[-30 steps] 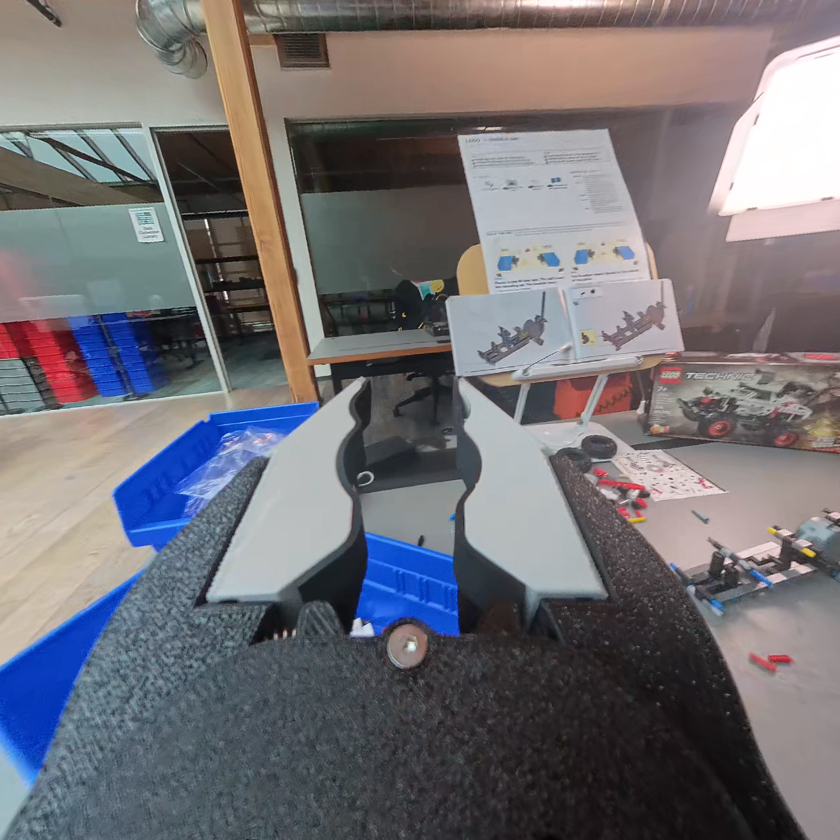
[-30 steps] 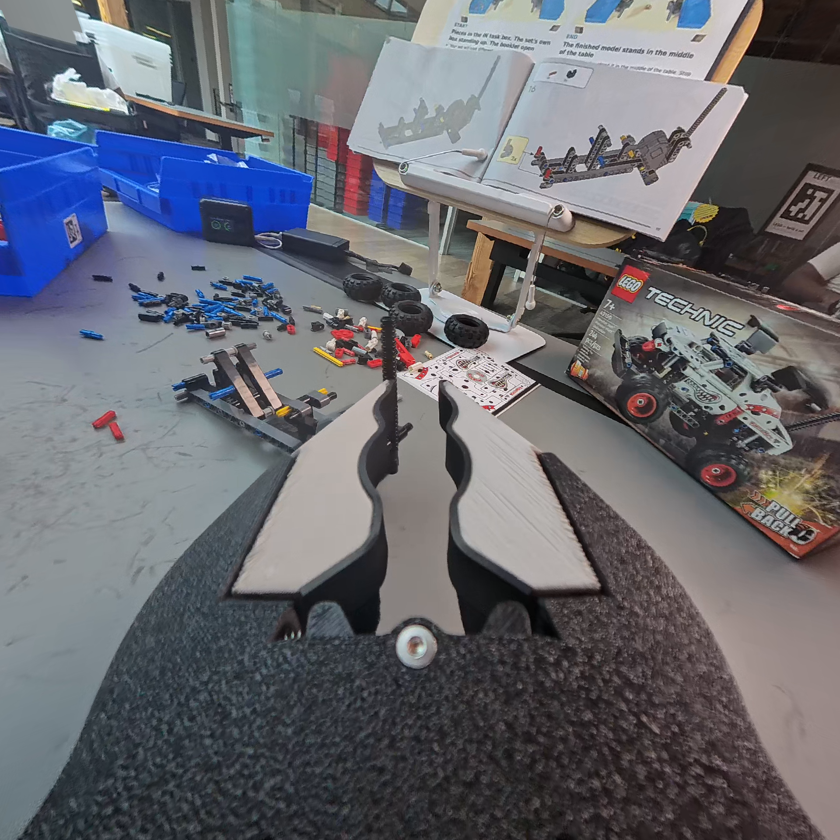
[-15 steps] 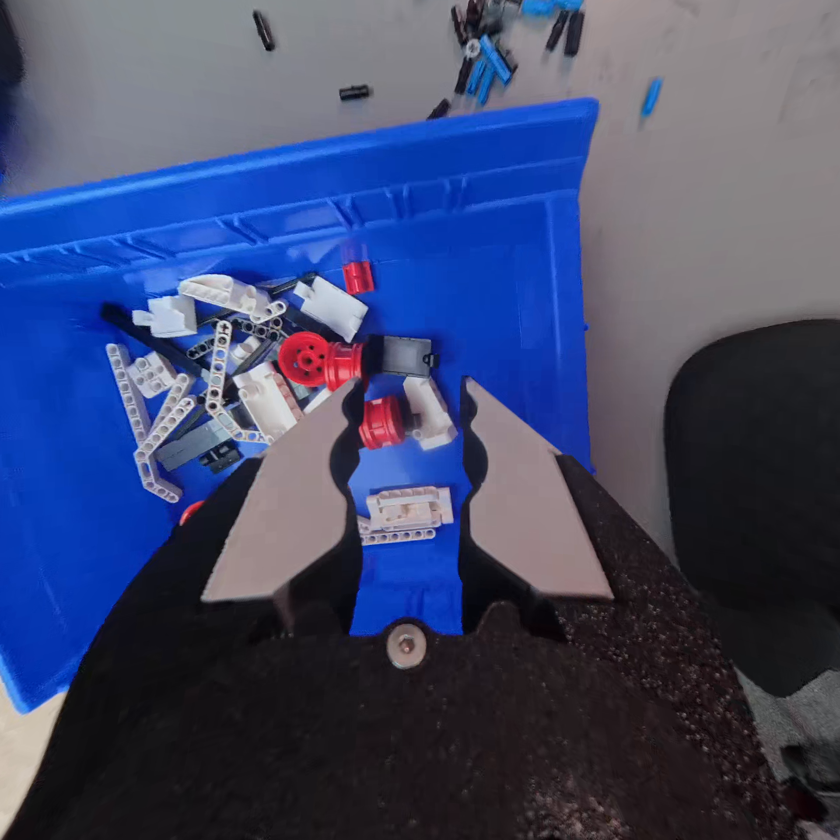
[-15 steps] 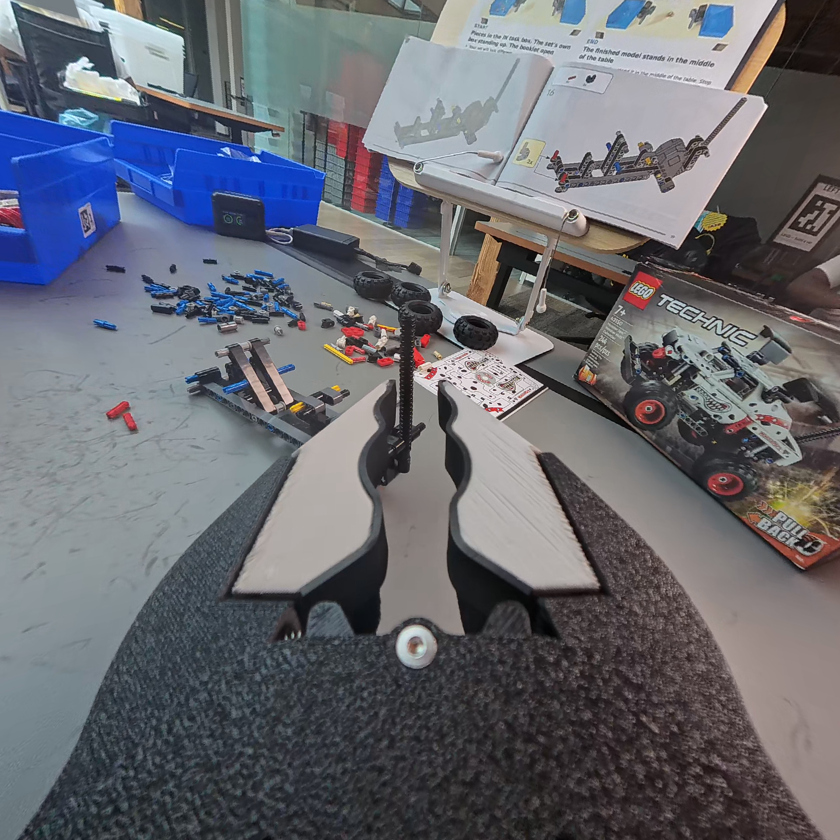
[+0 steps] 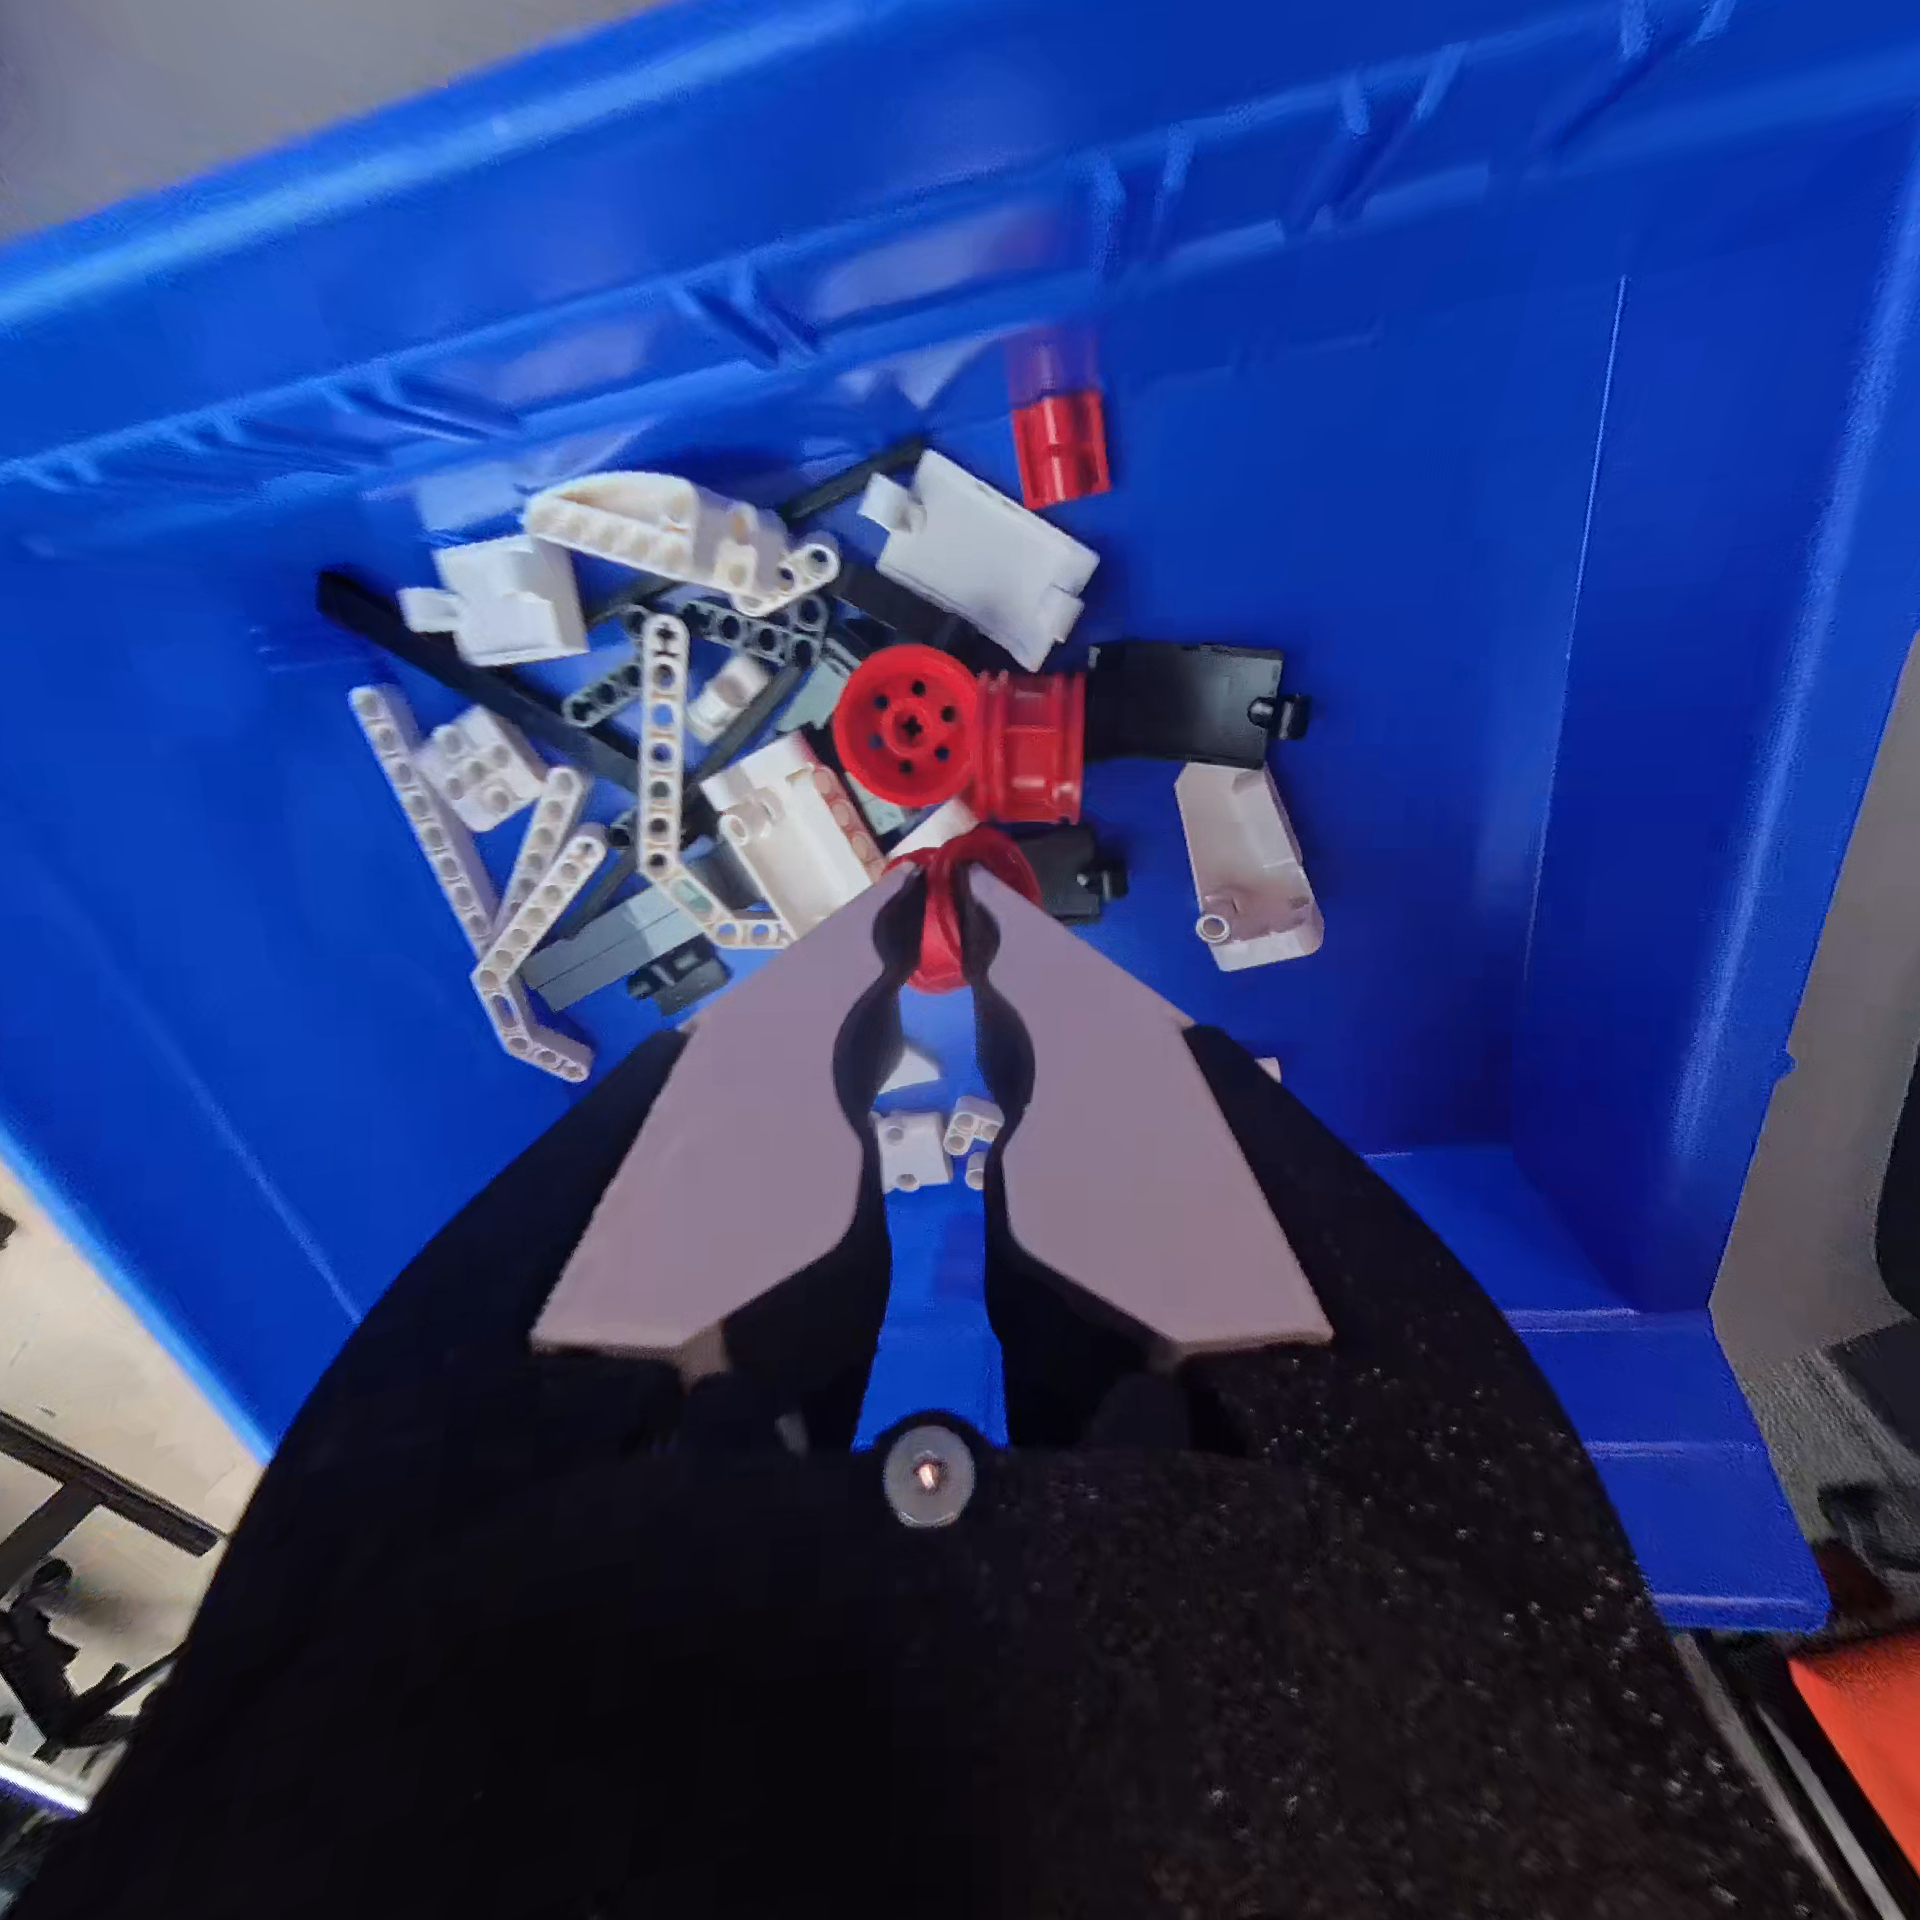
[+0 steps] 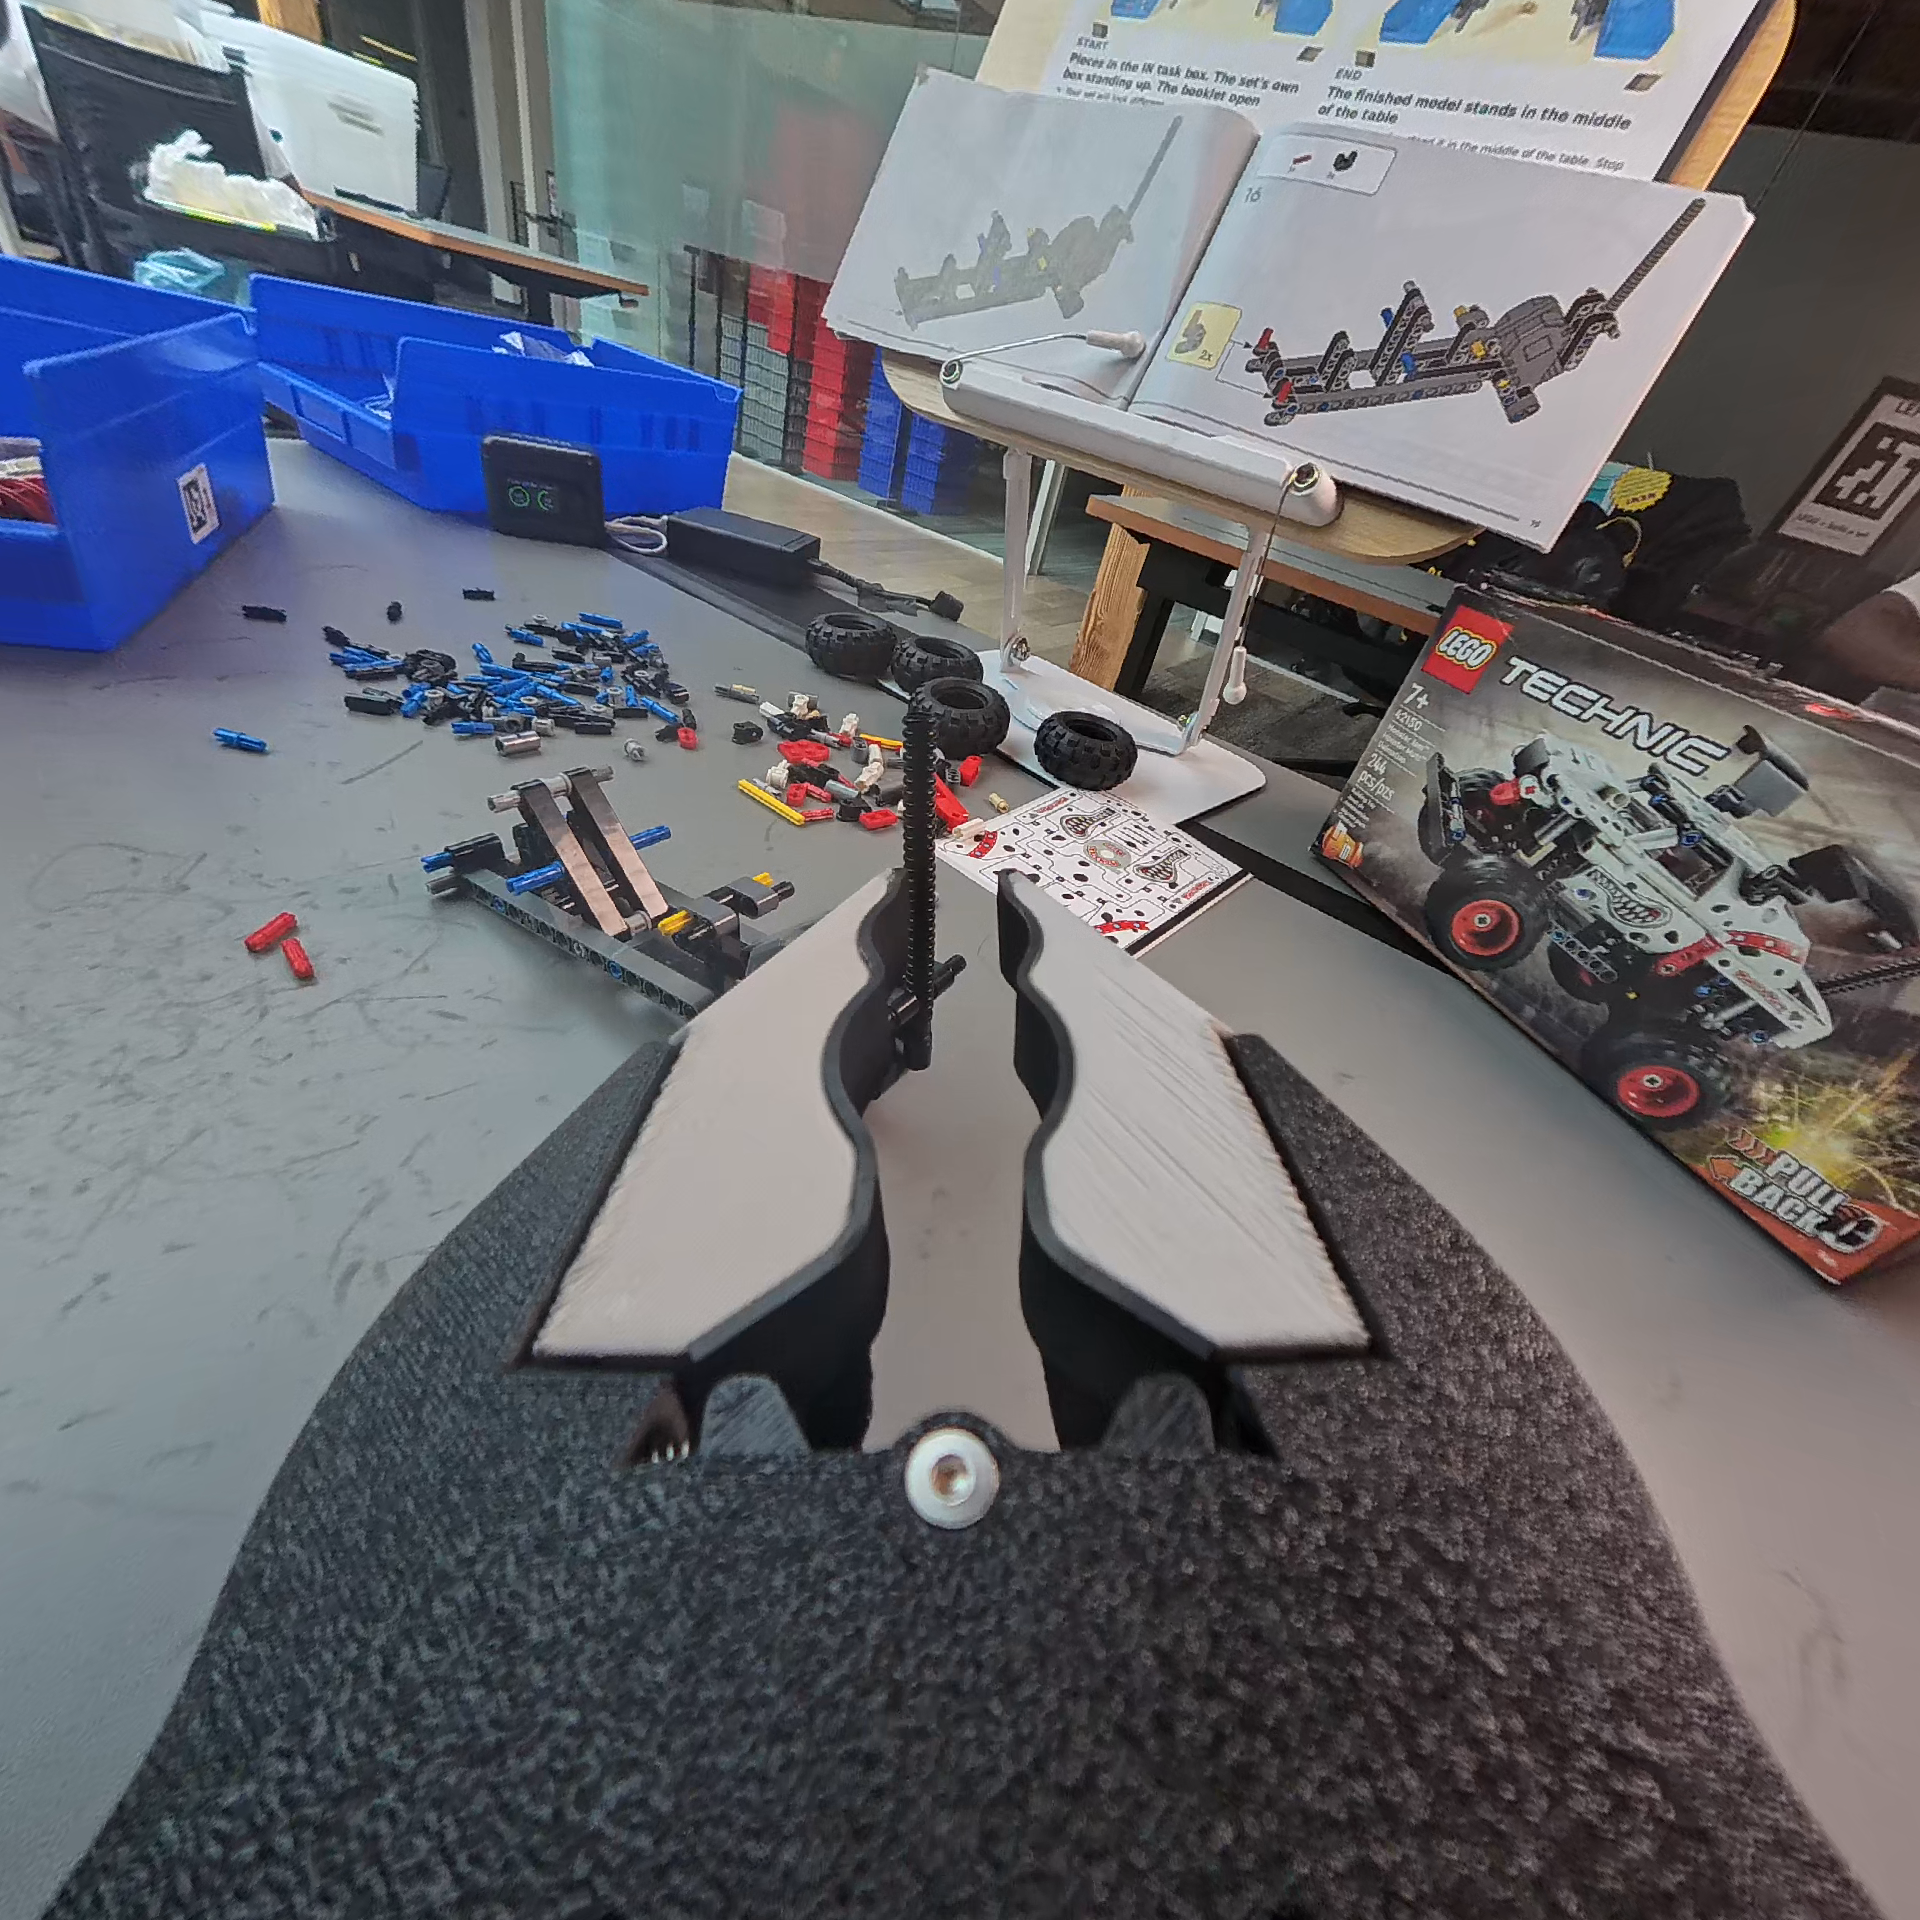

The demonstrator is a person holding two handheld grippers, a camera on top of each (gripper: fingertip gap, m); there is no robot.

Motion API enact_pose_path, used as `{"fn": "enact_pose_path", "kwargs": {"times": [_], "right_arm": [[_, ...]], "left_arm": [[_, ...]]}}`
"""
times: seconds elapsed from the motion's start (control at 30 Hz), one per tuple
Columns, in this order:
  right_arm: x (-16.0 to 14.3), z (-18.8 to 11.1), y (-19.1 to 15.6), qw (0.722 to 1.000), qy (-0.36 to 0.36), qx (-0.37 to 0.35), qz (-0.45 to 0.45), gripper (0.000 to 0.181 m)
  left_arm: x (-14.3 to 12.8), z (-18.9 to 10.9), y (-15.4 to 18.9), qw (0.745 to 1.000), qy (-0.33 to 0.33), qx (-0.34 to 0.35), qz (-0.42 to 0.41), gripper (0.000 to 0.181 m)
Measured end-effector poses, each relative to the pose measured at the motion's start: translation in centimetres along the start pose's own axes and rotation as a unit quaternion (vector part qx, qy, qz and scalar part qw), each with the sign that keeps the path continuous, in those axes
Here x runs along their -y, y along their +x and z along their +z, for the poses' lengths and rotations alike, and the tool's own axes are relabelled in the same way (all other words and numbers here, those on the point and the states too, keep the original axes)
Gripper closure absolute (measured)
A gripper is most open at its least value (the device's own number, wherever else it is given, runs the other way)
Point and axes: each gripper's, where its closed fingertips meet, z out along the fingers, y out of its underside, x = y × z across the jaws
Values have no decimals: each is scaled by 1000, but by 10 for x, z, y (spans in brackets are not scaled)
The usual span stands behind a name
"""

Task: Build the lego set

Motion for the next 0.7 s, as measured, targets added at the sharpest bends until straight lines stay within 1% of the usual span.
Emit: {"fn": "enact_pose_path", "kwargs": {"times": [0.03,0.1,0.2,0.27,0.33,0.47,0.57,0.63,0.67,0.7], "right_arm": [[0,0,0,1000,1,0,0,165],[0,0,0,1000,0,0,-1,165],[0,1,-1,1000,-2,0,-5,166],[-1,1,-3,1000,-4,1,-11,167],[-1,2,-5,1000,-6,2,-18,167],[-1,1,-8,1000,-6,3,-29,167],[-1,1,-9,1000,-7,2,-30,167],[-1,1,-8,1000,-7,1,-30,167],[-1,1,-8,1000,-7,0,-30,167],[-1,1,-8,1000,-7,0,-29,167]], "left_arm": [[3,-9,-7,1000,19,13,-11,173],[8,-26,-20,997,55,29,-38,164],[1,-38,-34,995,61,50,-56,153],[-4,-36,-37,995,55,52,-63,148],[-5,-28,-31,996,51,33,-64,141],[-4,0,-16,998,40,-8,-49,119],[4,18,-9,999,47,-12,-1,117],[10,23,5,997,58,-31,42,119],[7,25,11,996,49,-37,62,125],[5,25,20,995,43,-51,77,136]]}}
